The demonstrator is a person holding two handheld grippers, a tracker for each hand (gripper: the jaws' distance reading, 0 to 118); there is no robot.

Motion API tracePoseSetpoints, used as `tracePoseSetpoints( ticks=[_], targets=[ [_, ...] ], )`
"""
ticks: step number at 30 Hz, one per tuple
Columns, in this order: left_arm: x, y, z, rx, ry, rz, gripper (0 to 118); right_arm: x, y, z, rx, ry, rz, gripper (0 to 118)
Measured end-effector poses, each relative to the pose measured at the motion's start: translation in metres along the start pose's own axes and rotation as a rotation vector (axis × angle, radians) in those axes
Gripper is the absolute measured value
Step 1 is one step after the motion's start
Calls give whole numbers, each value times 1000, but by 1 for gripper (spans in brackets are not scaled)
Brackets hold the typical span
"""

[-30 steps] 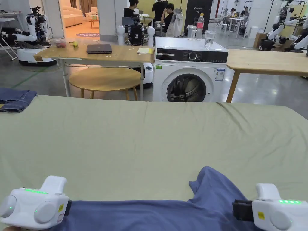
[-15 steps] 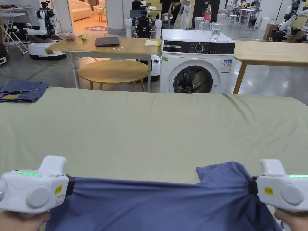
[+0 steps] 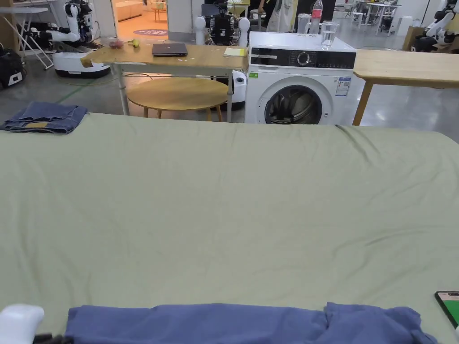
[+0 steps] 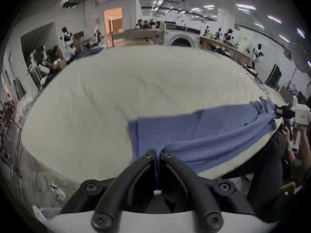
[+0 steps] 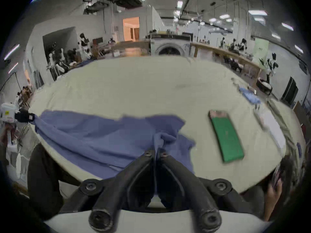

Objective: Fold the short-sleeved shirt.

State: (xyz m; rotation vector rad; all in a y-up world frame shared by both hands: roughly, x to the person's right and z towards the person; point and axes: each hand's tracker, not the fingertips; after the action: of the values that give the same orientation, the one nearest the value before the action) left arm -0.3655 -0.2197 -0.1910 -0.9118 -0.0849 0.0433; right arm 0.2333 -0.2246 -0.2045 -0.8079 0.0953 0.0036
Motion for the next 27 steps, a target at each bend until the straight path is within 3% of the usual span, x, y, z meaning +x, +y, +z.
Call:
tracePoseSetpoints(
  ticks=[1,2,3,4,5,6,7,12,16,17,18,19,20,23,27],
  targets=[
    [-1,-9,-2,2,1,21,0,2,-7,-3,-2,2,-36,0],
    [5,-11,-1,28,10,41,11,4,-7,-2,4,7,-68,1],
    [7,-9,1,55,42,48,32,4,-6,-1,14,12,-76,7],
    [12,-4,6,93,91,45,62,4,1,1,28,9,-77,24],
    [18,4,12,139,139,25,99,1,11,8,53,3,-72,63],
    [27,11,19,174,149,3,109,-3,20,13,82,-8,-61,88],
    [34,22,24,213,146,-15,109,-11,33,19,127,-2,-45,94],
    [91,92,34,454,109,-28,109,-73,91,36,383,51,-6,93],
    [139,124,30,583,123,-59,103,-124,109,31,546,1,-1,93],
    [145,125,27,596,122,-72,88,-133,110,30,573,-33,19,86],
    [150,125,23,600,126,-84,60,-140,109,30,598,-61,39,65],
    [156,126,21,595,127,-113,21,-146,108,28,612,-88,61,27],
    [160,126,16,569,136,-127,0,-151,105,23,592,-90,62,0],
    [160,121,13,554,94,-110,0,-153,99,17,552,-29,50,0],
    [150,113,10,531,96,-93,0,-152,94,13,550,-46,63,0]
  ],
)
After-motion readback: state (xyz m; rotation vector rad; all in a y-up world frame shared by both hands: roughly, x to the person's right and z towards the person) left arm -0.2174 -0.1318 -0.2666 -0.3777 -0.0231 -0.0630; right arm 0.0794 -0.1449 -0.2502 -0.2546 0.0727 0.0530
